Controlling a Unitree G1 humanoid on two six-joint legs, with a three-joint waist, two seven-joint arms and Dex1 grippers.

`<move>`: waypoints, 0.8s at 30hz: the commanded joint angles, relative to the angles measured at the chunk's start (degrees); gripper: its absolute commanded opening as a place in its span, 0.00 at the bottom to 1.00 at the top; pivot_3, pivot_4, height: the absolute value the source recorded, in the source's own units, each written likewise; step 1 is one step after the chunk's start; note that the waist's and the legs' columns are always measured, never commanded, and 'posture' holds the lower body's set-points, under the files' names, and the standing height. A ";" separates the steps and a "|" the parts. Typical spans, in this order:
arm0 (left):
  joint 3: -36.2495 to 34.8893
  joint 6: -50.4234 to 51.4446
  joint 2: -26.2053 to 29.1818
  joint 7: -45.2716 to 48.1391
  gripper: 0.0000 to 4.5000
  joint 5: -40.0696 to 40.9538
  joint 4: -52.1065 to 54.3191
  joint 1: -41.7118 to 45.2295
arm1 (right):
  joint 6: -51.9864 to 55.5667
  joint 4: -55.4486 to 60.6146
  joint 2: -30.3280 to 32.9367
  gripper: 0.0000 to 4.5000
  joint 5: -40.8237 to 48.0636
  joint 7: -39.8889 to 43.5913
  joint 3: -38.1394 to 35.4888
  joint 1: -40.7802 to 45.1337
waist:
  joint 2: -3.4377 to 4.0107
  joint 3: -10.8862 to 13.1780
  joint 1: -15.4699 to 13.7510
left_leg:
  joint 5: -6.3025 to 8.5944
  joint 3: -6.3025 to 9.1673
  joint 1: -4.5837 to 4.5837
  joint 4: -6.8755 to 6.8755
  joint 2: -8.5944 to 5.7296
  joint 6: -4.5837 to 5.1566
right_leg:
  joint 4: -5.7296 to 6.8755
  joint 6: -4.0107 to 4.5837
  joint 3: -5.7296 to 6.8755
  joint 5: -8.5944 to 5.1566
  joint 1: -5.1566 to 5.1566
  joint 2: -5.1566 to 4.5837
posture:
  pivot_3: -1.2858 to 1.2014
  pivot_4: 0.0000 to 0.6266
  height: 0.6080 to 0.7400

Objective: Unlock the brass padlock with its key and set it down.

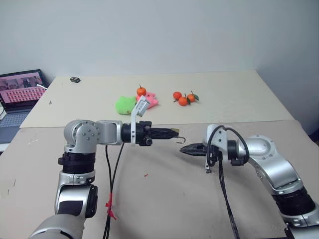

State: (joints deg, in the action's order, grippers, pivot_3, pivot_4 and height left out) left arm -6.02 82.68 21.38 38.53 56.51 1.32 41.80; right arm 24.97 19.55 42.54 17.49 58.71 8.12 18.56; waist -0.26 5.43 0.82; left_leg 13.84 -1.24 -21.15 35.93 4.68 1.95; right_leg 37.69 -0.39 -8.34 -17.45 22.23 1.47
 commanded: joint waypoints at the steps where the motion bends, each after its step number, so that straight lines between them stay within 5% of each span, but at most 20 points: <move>1: -1.90 -0.94 2.73 1.28 0.01 0.46 0.62 -0.21 | 1.85 0.71 2.65 0.00 3.00 -0.83 -7.44 1.23 | -0.06 0.05 0.10 | 0.00 0.00 0.01 0.01 -0.01 0.00 | 0.00 0.00 -0.01 0.00 0.00 -0.01 | 0.52 0.24 0.39; 15: -0.76 2.97 5.61 3.81 0.01 1.37 -2.88 -2.70 | 13.02 15.26 8.62 0.99 11.95 1.19 -7.86 4.77 | -0.10 0.11 -0.13 | 0.01 0.09 0.03 -0.01 -0.03 0.00 | -0.05 -0.01 0.08 -0.01 0.00 -0.05 | 0.52 0.24 0.39; 24: -7.11 9.80 -9.27 -11.46 0.01 -0.03 -8.25 -5.45 | 17.87 21.26 8.04 0.99 14.93 -4.32 -8.41 1.48 | -0.10 0.11 -0.16 | 0.01 0.34 -0.25 -0.01 -0.11 0.01 | -0.09 0.00 0.15 0.00 -0.01 -0.08 | 0.52 0.24 0.39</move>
State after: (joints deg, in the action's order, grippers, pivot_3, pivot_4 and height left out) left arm -10.19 91.88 12.95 30.14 55.30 -6.78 35.43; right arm 41.99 37.58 50.31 30.75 55.65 1.30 20.43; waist -0.35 5.54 0.65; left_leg 13.85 -0.90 -21.42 35.92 4.57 1.96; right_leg 37.61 -0.39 -8.19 -17.45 22.22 1.39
